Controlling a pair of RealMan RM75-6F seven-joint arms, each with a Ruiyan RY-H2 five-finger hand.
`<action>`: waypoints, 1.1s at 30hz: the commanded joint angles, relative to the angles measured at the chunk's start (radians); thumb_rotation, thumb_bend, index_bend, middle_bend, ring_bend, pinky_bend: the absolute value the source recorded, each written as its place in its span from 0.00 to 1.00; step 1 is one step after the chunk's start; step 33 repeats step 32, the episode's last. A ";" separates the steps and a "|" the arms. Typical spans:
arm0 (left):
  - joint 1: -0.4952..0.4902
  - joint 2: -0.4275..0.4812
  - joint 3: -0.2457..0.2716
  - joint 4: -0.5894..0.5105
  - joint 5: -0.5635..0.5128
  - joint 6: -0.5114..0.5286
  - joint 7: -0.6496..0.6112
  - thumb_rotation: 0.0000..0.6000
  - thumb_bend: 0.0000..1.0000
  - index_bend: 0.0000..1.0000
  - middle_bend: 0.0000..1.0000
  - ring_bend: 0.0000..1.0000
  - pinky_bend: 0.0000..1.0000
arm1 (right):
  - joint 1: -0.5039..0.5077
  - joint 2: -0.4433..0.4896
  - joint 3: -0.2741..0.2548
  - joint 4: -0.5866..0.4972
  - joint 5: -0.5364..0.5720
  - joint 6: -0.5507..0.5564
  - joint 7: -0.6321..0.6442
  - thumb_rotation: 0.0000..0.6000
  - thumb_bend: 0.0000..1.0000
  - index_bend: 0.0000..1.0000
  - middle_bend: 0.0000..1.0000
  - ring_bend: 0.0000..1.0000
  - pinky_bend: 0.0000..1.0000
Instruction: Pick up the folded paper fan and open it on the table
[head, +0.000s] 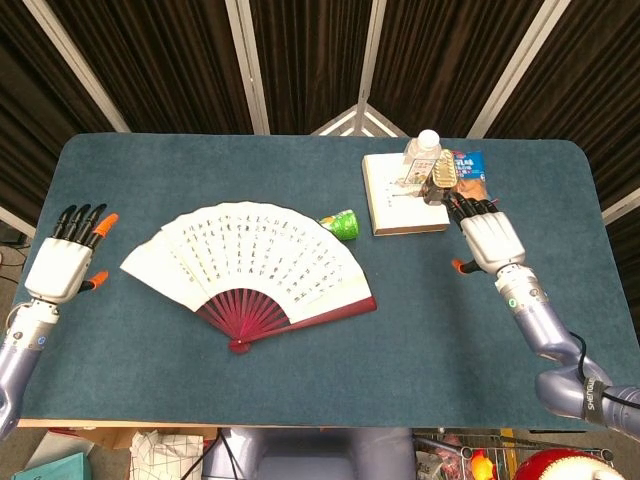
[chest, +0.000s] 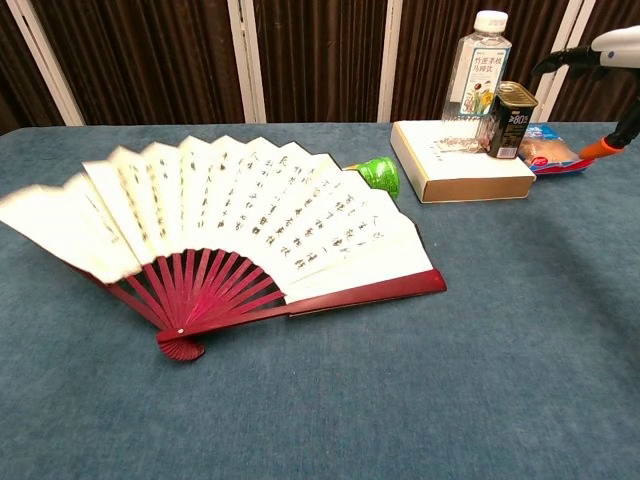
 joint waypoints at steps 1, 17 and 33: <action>0.019 0.276 0.024 -0.436 -0.160 -0.237 0.332 1.00 0.05 0.08 0.00 0.00 0.00 | -0.003 0.006 0.003 -0.009 -0.003 -0.004 0.007 1.00 0.23 0.00 0.06 0.12 0.14; 0.379 0.529 0.086 -0.974 -0.278 0.175 0.288 1.00 0.08 0.10 0.00 0.00 0.00 | -0.316 -0.044 -0.117 -0.016 -0.311 0.388 0.288 1.00 0.23 0.00 0.06 0.12 0.14; 0.510 0.545 0.105 -0.969 -0.235 0.331 0.253 1.00 0.10 0.07 0.00 0.00 0.00 | -0.554 -0.060 -0.195 -0.003 -0.395 0.657 0.215 1.00 0.23 0.00 0.06 0.12 0.11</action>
